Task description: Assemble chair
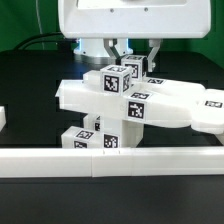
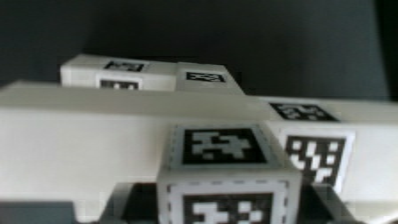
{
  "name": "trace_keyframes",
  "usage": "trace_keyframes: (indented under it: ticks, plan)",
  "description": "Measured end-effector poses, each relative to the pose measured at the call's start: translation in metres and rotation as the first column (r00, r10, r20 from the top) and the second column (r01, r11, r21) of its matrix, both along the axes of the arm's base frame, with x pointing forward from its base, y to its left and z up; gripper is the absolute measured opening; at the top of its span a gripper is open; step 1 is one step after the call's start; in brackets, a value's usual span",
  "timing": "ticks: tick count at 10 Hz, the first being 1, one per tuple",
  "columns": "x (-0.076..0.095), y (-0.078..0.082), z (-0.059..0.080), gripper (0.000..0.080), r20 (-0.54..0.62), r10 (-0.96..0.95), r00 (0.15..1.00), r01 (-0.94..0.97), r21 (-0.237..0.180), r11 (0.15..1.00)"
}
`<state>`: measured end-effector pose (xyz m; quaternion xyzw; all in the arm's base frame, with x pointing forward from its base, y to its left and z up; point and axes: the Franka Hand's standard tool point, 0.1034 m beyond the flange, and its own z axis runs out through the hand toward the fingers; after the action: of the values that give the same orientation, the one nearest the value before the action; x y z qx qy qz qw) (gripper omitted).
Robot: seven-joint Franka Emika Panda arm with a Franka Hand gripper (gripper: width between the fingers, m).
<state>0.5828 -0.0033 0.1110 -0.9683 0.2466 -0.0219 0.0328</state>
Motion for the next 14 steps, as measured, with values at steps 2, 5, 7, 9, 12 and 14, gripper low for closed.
trace_keyframes:
  ticks: [2,5,7,9,12,14]
  plan:
    - [0.0,-0.0015,0.0001,0.0284,-0.013,-0.219,0.976,0.219,0.006,0.976]
    - [0.0005,-0.0005,0.0003,0.0284,-0.024,-0.394,0.919,0.394,0.017,0.919]
    - [0.0004,-0.0005,0.0003,0.0284,-0.033,-0.492,0.87,0.493,0.023,0.87]
    - [-0.0008,-0.0023,-0.0002,0.0284,-0.075,-0.706,0.704,0.71,0.066,0.701]
    - [-0.0001,0.0008,-0.0008,0.0284,-0.118,-0.865,0.487,0.873,0.08,0.481]
    - [-0.0004,0.001,-0.0019,0.0361,-0.117,-0.858,0.501,0.866,0.08,0.494]
